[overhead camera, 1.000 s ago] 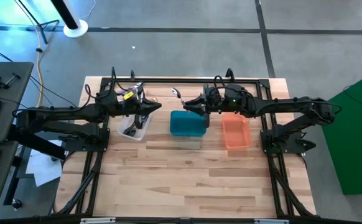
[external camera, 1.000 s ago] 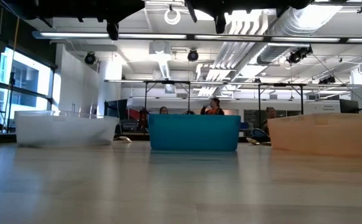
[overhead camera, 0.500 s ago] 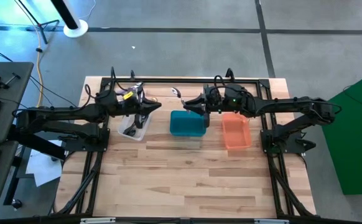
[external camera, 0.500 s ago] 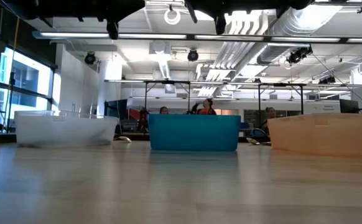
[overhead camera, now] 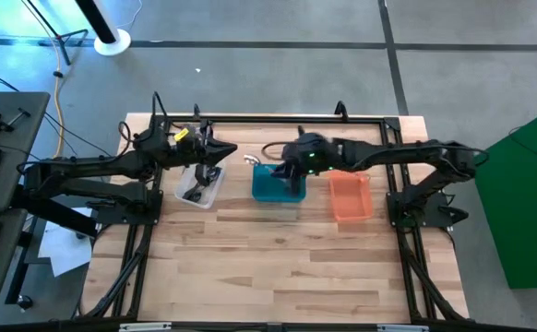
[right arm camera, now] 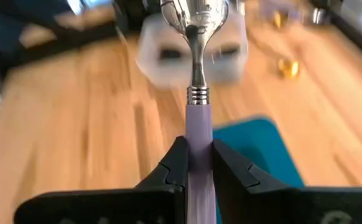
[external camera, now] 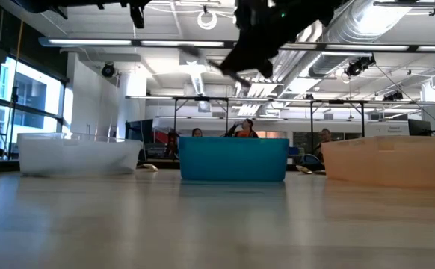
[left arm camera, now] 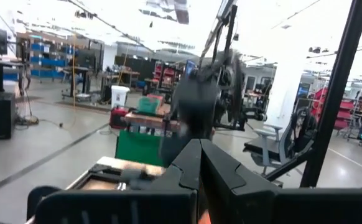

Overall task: Sort silverware by color (type)
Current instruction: Put the purple spoon into the blue bin

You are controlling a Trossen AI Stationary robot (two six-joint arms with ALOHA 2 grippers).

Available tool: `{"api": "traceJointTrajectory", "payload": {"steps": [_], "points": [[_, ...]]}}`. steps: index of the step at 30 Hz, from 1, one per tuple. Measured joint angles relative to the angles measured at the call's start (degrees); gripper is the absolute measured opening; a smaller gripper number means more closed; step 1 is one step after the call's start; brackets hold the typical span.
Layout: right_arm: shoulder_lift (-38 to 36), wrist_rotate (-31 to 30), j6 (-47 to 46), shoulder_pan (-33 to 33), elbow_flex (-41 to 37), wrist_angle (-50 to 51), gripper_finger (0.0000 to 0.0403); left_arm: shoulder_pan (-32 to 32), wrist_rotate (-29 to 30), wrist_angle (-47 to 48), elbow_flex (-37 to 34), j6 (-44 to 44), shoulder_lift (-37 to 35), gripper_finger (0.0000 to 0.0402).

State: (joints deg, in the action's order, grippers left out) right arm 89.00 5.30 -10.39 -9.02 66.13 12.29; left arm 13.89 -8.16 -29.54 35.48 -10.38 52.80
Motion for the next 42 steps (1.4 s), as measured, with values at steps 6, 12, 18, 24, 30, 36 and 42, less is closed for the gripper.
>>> {"api": "traceJointTrajectory", "payload": {"steps": [6, 12, 18, 24, 30, 36, 42], "points": [[5.08, -0.29, 0.85, -1.05, 1.35, 5.20, 0.0031, 0.00, 0.04, -0.03, 0.41, 0.04, -2.43, 0.0000], [8.88, 0.43, 3.40, -1.18, 1.35, 9.26, 0.0031, 0.00, 1.40, -0.03, 0.42, 0.45, -4.47, 0.0000], [12.07, 0.92, 3.41, -1.64, 1.35, 11.91, 0.0031, 0.02, 2.96, 0.23, 0.42, 1.99, -4.61, 0.0000], [14.10, 0.91, 3.39, -2.96, 1.35, 13.47, 0.0031, 0.02, 3.23, 1.29, 0.42, 1.56, -4.59, 0.0000], [14.20, 1.31, 3.36, -4.57, 1.35, 13.95, 0.0031, 0.02, 3.73, 1.40, 0.42, 1.04, -4.59, 0.0000], [14.54, 2.48, 2.76, -5.86, 1.35, 14.06, 0.0031, 0.02, 3.82, 1.40, 0.42, 0.49, -4.59, 0.0000], [17.69, 4.97, 2.86, -5.99, 1.34, 14.15, 0.0031, 0.02, 3.89, 1.44, 0.42, 0.49, -4.59, 0.0000]]}}
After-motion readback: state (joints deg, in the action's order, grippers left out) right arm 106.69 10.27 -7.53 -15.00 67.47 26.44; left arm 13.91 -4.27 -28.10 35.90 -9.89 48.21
